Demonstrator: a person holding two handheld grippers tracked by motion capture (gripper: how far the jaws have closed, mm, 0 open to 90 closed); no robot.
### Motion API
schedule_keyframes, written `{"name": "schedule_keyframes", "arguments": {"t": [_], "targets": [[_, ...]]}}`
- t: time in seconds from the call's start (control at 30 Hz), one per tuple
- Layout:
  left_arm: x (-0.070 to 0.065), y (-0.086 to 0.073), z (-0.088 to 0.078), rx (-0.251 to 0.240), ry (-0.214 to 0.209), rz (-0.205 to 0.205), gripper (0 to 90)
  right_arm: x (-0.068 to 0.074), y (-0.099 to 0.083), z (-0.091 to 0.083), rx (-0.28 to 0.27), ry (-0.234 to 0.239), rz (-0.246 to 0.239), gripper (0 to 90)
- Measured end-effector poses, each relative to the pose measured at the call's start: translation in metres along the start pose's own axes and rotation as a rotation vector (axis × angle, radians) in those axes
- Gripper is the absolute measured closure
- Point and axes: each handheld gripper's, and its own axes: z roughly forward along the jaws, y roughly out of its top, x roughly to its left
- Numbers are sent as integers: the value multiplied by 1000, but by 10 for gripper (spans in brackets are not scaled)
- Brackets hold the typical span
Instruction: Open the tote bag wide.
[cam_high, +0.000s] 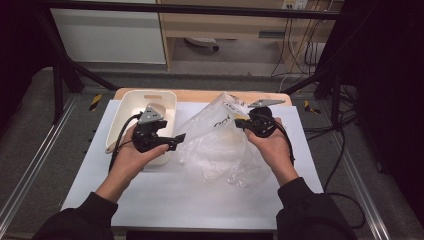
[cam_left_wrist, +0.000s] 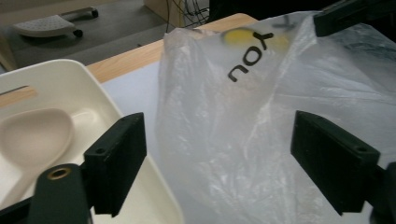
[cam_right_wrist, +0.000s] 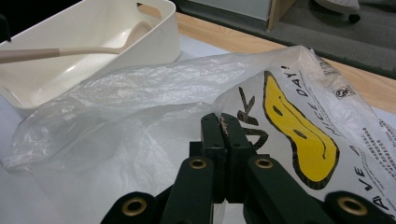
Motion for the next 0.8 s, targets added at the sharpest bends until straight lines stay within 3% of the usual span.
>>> {"name": "schedule_keyframes", "arguments": {"t": [0.23, 0.37, 0.57, 0.7, 0.8], "targets": [[23, 2, -10, -11, 28, -2, 92, 3, 0, 4, 3, 10, -3, 900], [33, 0, -11, -1, 58, 22, 81, 4, 0, 7, 4, 18, -2, 900], [49, 0, -17, -2, 106, 5, 75, 2, 0, 7, 2, 20, 5, 900], [59, -1, -24, -16, 118, -31, 78, 1, 0, 8, 5, 23, 4, 900], [64, -3, -28, -19, 133, -35, 78, 2, 0, 9, 5, 27, 5, 900]]}}
